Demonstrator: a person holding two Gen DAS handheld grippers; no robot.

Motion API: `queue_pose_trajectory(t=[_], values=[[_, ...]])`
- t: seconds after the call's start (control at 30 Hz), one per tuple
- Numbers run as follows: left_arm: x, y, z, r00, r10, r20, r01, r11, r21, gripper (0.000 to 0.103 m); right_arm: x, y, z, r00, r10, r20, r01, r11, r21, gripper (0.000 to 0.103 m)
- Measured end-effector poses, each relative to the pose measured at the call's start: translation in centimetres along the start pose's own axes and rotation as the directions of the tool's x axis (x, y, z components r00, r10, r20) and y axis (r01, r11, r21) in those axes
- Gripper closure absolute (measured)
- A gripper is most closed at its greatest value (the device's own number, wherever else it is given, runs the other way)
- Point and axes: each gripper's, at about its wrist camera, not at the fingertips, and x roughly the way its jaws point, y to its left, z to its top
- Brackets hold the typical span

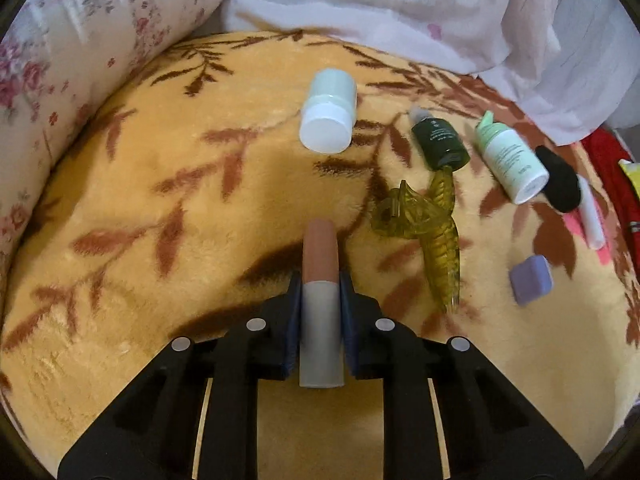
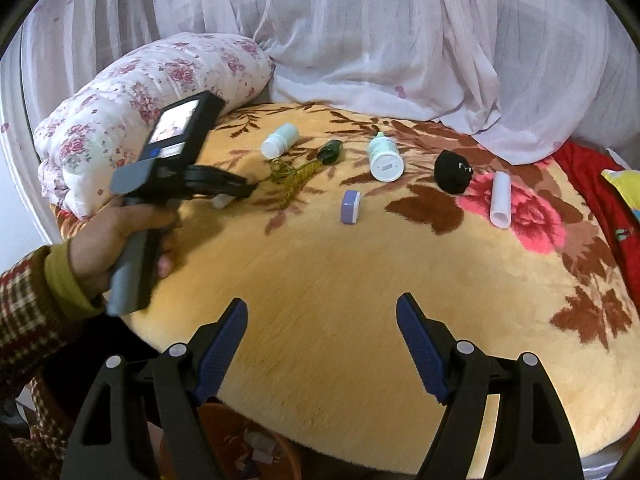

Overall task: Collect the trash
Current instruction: 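Grasp the pink-capped white tube with the left tool while the right tool grasps the purple eraser, then lower the tube and eraser into the orange bin and open both tools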

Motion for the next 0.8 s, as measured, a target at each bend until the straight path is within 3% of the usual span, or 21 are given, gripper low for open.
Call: queue_pose_trajectory(t=[0.3,0.5,0.7,0.8], values=[[-5.5,0.7,-3.9,0.995,-0.050,0.086,0.046,0.998,0.049,0.085,5.5,-1.1,5.2,0.997,-0.074,-0.028,0.074,0.997,-0.014,0.032],[-8.0,0.9,-5.9,0.989,-0.089,0.116,0.080,0.993,0.081,0.085,12.1,-2.1,9.3,0.985,-0.108,-0.131,0.109,0.994,0.000,0.037],[-8.9,1.0,-7.0,0.986,-0.118,0.119,0.106,0.989,0.100,0.085,17.2,-2.2,10.6,0.954,-0.157,-0.255,0.160,0.987,-0.010,0.037],[-8.9,1.1,-7.3,0.985,-0.128,0.112,0.117,0.988,0.097,0.085,18.8,-2.2,10.5,0.937,-0.156,-0.312,0.162,0.987,-0.007,0.059]])
